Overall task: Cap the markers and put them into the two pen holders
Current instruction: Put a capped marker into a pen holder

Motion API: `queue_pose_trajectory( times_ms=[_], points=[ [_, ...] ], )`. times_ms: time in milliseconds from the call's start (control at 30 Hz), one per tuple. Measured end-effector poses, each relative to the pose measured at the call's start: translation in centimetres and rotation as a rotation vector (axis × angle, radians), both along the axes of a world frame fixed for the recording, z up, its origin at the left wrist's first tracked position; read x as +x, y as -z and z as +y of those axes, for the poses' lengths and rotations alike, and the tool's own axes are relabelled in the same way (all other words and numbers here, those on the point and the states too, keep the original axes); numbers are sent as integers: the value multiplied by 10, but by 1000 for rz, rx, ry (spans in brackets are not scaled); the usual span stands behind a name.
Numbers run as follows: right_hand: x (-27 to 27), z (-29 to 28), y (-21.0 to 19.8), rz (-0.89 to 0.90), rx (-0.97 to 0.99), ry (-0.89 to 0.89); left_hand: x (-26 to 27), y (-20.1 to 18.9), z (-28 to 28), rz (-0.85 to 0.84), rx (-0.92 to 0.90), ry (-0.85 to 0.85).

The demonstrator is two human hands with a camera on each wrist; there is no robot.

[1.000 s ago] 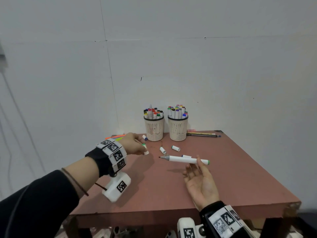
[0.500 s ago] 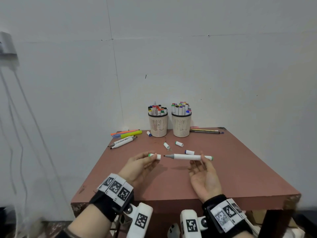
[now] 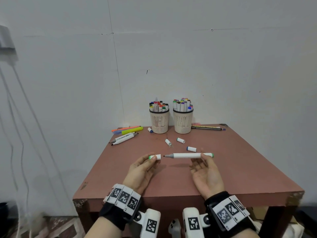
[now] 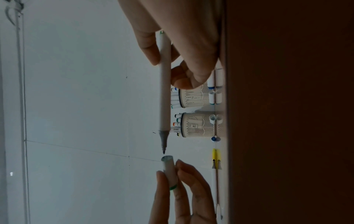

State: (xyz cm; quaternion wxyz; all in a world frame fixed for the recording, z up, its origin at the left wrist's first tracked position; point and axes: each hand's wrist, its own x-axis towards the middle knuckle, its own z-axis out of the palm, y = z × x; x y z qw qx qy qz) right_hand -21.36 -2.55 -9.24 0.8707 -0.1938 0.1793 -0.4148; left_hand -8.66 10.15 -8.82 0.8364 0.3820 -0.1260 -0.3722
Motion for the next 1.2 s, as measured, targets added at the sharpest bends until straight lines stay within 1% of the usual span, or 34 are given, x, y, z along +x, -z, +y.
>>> queue_pose_trajectory(
  times_ms=[167,367,500,667,833,1033,1200],
  points=[
    [1,0,1,15,-33,-11,2,3,-1,-26,4,11],
    [2,1,2,39,-63,-46,2,7,-1,-106,25,20],
    [3,2,2,74,-96,-69,0,8,-1,-170,71,4],
    [4,0,6,91,-127,-87,-3,9,0,-201,117,-21],
    [6,-2,7,104,-183,-101,-4,11,-2,-279,205,-70],
    [6,-5,10,141,-256,-98,-4,10,-2,-214,196,-33],
    [6,-4,8,170,-285,-95,-5,9,-1,-204,210,-32]
  ],
)
